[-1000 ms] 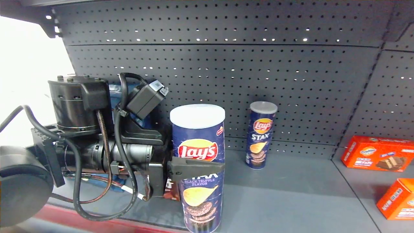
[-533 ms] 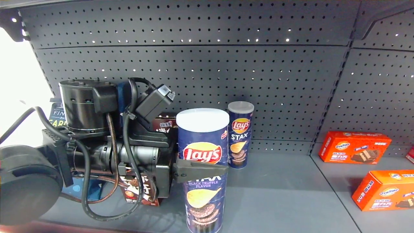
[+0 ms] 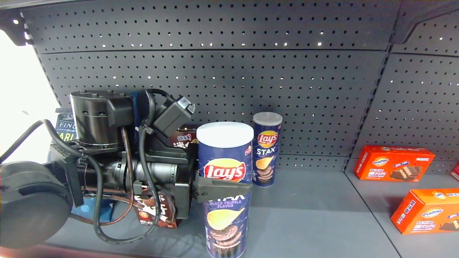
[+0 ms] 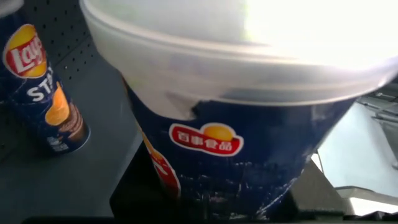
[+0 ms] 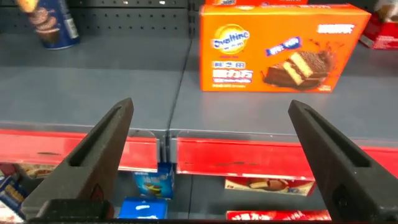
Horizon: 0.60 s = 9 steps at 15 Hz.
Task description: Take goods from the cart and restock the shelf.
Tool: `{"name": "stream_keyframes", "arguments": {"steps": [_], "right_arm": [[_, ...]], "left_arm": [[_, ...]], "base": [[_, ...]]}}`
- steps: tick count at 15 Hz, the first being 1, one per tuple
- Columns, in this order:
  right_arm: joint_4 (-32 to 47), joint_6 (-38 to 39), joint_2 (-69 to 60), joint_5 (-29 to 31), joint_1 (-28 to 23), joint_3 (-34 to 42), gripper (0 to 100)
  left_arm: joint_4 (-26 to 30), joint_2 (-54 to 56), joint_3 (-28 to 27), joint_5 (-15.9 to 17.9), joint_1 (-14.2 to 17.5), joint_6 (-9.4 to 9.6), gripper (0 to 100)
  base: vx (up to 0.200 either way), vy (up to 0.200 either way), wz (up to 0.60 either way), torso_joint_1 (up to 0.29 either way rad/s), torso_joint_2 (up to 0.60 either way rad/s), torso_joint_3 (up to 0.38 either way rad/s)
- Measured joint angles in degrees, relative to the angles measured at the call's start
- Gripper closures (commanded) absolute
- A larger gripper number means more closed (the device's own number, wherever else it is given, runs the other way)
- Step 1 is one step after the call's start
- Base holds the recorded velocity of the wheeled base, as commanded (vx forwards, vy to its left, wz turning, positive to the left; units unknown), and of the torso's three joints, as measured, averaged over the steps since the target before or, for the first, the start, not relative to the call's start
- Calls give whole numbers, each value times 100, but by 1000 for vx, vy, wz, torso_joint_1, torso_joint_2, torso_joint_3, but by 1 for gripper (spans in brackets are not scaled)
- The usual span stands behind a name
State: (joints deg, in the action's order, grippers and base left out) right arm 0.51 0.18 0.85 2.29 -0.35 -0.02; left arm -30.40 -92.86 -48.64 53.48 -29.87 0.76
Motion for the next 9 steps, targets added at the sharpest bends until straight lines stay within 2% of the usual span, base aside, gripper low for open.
{"name": "stream_keyframes", "arguments": {"steps": [1,4,7,9], "right_arm": [[-2,-7,62,161,-44,-2,0],[-30,46,262,61,-99,-197,0],[-294,257,1196,-286,84,-1191,0],[-467,134,2114,-642,451,-1810,0]], "left_arm": [[5,0,0,-74,-4,2,100],[27,27,132,-490,-37,2,100],[-11,29,228,-613,-72,4,100],[-17,-4,269,-630,-67,4,100]], "base": [[0,0,0,0,0,0],[0,0,0,0,0,0],[0,0,0,0,0,0],[0,0,0,0,0,0]]}}
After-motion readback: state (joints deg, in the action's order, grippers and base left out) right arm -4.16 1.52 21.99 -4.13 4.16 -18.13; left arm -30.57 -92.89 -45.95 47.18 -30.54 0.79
